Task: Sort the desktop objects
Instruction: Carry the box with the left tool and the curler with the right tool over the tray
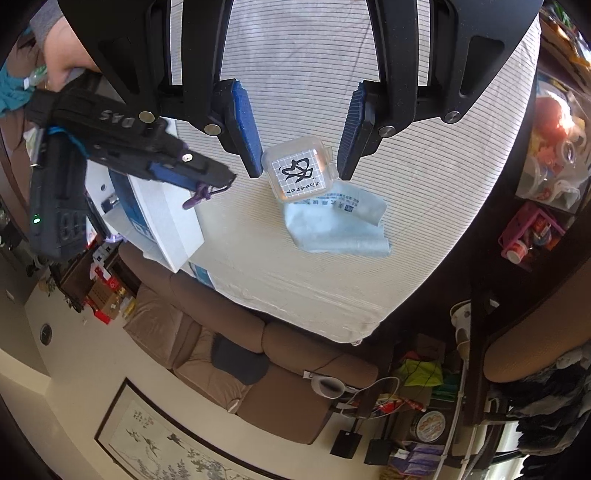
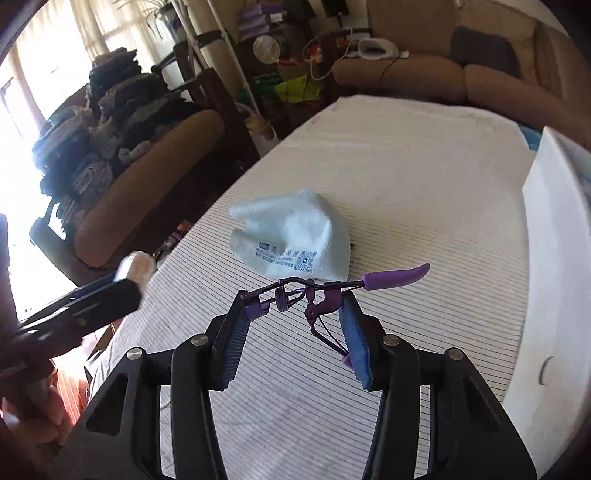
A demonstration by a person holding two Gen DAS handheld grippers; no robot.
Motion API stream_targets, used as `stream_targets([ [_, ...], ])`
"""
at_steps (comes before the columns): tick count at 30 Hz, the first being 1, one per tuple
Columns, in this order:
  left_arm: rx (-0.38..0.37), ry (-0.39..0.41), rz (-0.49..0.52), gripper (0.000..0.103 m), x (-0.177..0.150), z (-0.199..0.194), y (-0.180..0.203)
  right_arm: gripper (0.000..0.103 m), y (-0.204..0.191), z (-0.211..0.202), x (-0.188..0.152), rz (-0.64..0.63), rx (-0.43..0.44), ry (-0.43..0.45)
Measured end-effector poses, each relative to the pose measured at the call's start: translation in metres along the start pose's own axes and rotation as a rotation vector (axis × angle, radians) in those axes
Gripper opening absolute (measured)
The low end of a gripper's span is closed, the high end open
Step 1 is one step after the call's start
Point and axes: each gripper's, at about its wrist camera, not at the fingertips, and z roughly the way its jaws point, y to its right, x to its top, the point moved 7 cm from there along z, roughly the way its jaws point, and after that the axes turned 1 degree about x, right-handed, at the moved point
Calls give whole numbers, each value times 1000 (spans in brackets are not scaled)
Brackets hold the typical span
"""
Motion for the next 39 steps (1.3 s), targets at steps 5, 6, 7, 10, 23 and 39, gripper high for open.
stream_targets([
  [5,-45,-26,77,43,-2,-4,53,46,-1,-81,14,-34,17,102],
  [6,-64,-33,91,43,-2,-5,69,46,2,-96,16,-38,18,114],
  [7,-85,-40,105,43,-2,-5,85,46,7,-112,17,-38,14,126],
  [10,-124,-45,179,43,2,-7,139,46,34,-160,14,-23,-12,158],
  [23,-323,-196,394,43,-29,56,377,46,244,-281,-39,85,-179,16],
  [39,-276,-391,461,43,-93,162,455,41,389,-202,-130,164,-198,-400],
])
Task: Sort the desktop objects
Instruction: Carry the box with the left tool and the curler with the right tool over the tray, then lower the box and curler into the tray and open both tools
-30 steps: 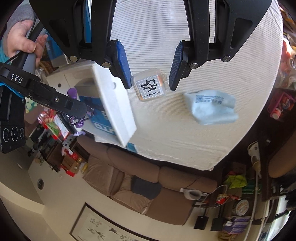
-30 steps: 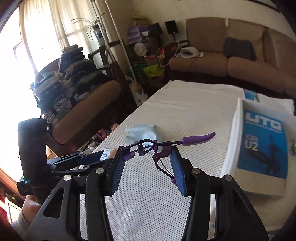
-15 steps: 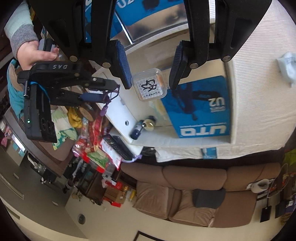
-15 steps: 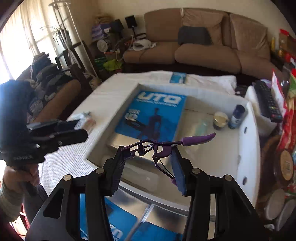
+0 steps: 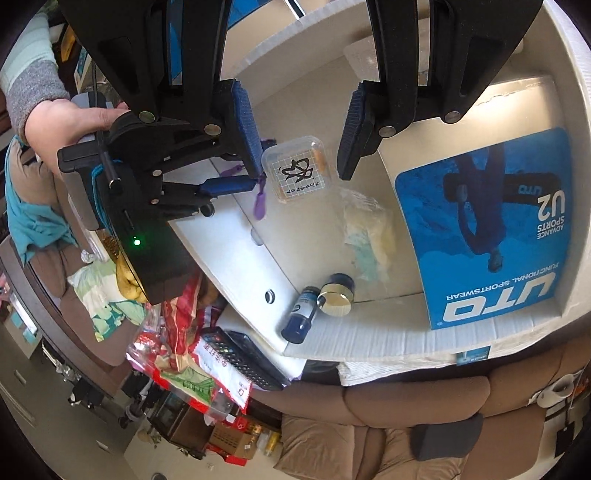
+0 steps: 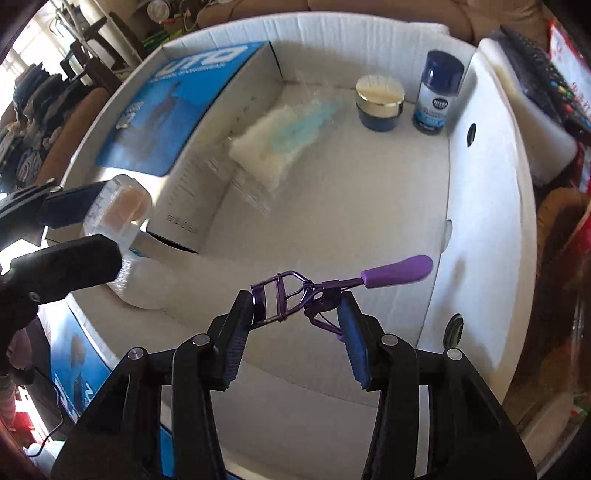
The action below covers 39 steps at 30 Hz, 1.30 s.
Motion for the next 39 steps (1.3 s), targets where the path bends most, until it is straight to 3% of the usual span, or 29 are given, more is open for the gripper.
stream_targets([
  [4,15,-34,19,43,-1,13,2,43,1,16,-1,-16,-27,-60],
  [7,17,-49,28,43,-1,18,4,43,1,11,-5,2,-31,-31],
  [10,21,-66,40,43,-2,24,6,43,-2,-23,-16,34,0,101],
  [13,43,-103,65,43,-7,36,10,50,-5,-66,-36,97,25,278],
  [17,70,-171,88,43,-19,54,14,55,-4,-103,-60,156,-51,432],
  [20,63,-214,66,43,-27,65,13,54,-2,-112,-58,130,-110,440],
  [23,64,-233,41,43,-30,69,10,54,9,-114,-52,173,-49,480],
  [28,101,-259,27,44,-31,68,7,55,14,-103,-44,186,-2,472],
  [32,80,-238,-16,66,-31,60,6,55,16,-103,-44,205,45,486],
  [39,56,-168,-29,68,-28,28,10,55,8,-104,-46,205,89,505],
])
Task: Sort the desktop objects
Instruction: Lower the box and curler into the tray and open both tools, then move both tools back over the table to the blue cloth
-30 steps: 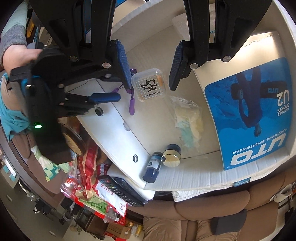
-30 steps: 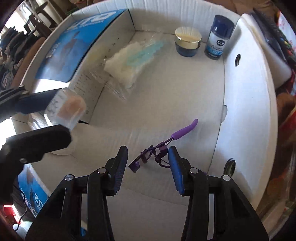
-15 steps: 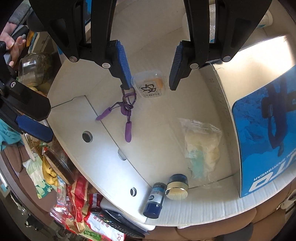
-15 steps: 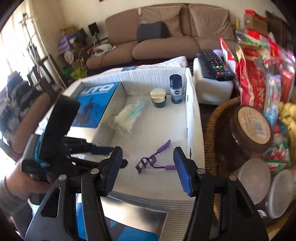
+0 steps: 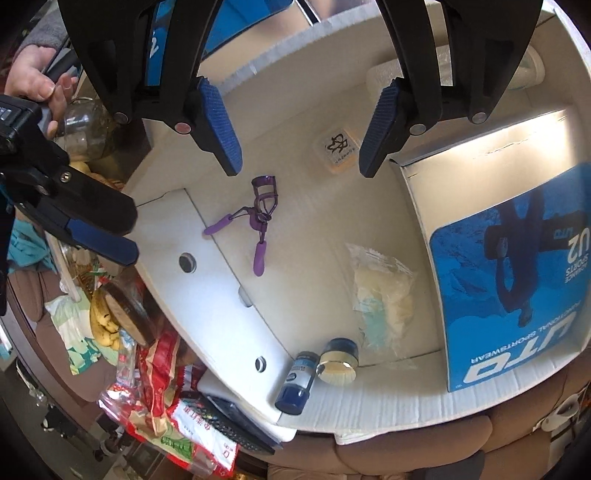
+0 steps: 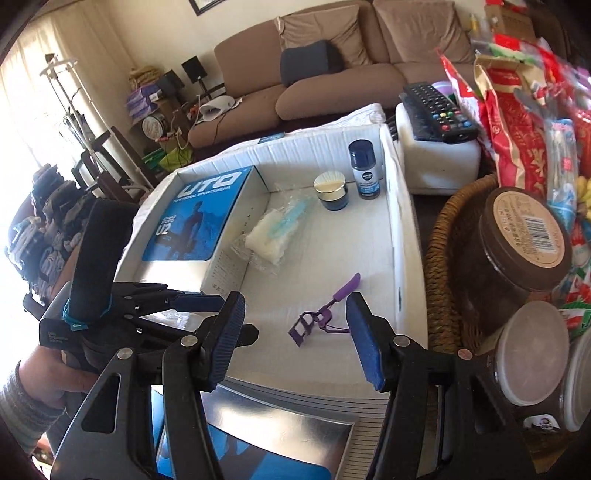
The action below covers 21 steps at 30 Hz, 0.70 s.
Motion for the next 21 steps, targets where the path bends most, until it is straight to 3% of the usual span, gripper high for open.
stream_targets([
  [3,-28,81,3,69,-1,-34,-5,55,-2,-4,2,6,9,26],
  [5,-35,150,-6,80,-4,-60,-17,55,-7,-7,4,2,29,48],
  [9,0,269,-44,86,-19,-114,-60,55,-28,-10,7,-49,71,77],
  [12,64,335,-89,87,-39,-154,-108,56,-54,-7,6,-95,109,61],
  [15,135,349,-156,89,-65,-184,-166,57,-87,-6,11,-84,174,62],
  [18,199,358,-238,90,-91,-209,-229,58,-137,-1,19,-132,241,56],
  [21,250,401,-337,90,-117,-232,-292,59,-188,17,25,-198,253,28],
])
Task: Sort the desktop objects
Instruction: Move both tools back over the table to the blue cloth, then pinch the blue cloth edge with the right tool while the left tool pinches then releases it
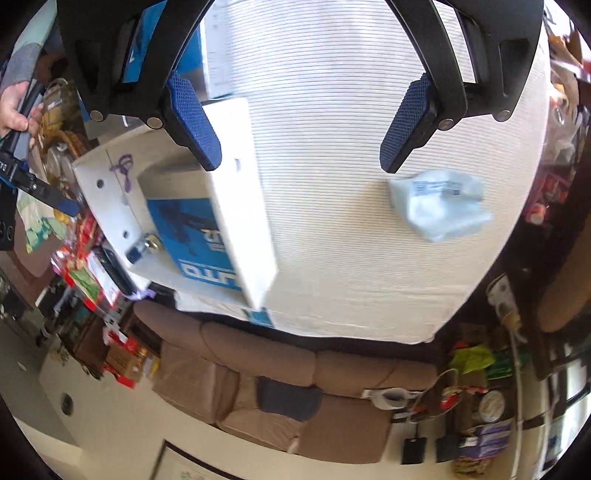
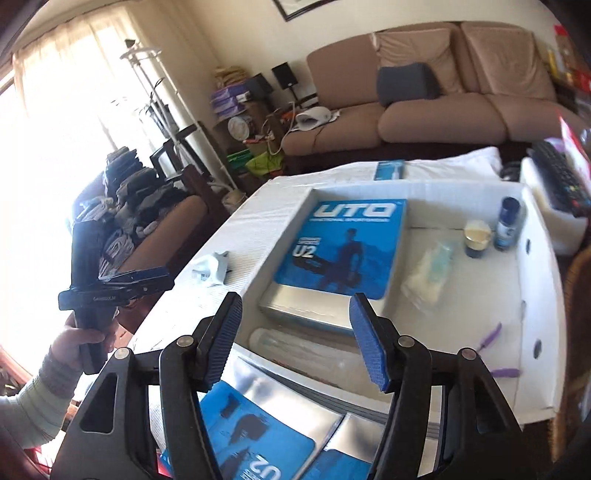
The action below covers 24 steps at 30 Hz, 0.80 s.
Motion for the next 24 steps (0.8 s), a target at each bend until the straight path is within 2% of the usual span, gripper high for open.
stream_targets([
  [3,58,26,-79,90,0,1,-63,59,-51,38,15,-52,49,-37],
  [6,90,15,-140,90,-3,15,-116,59,-100,82,24,-84,112,-78],
  [9,103,-20,-154,90,-4,36,-154,59,-141,138,25,-75,175,-130],
  [12,114,-58,-140,90,-5,59,-179,59,-168,198,19,-60,194,-185],
  [15,101,-85,-138,90,-6,80,-192,59,-179,260,6,-11,189,-247],
  [18,101,-99,-105,90,-5,100,-198,59,-172,314,-11,52,156,-298],
  [22,93,-103,-82,90,-4,116,-201,59,-153,361,-28,106,97,-334],
  [24,94,-103,-73,90,-4,122,-202,51,-146,374,-33,119,78,-342],
])
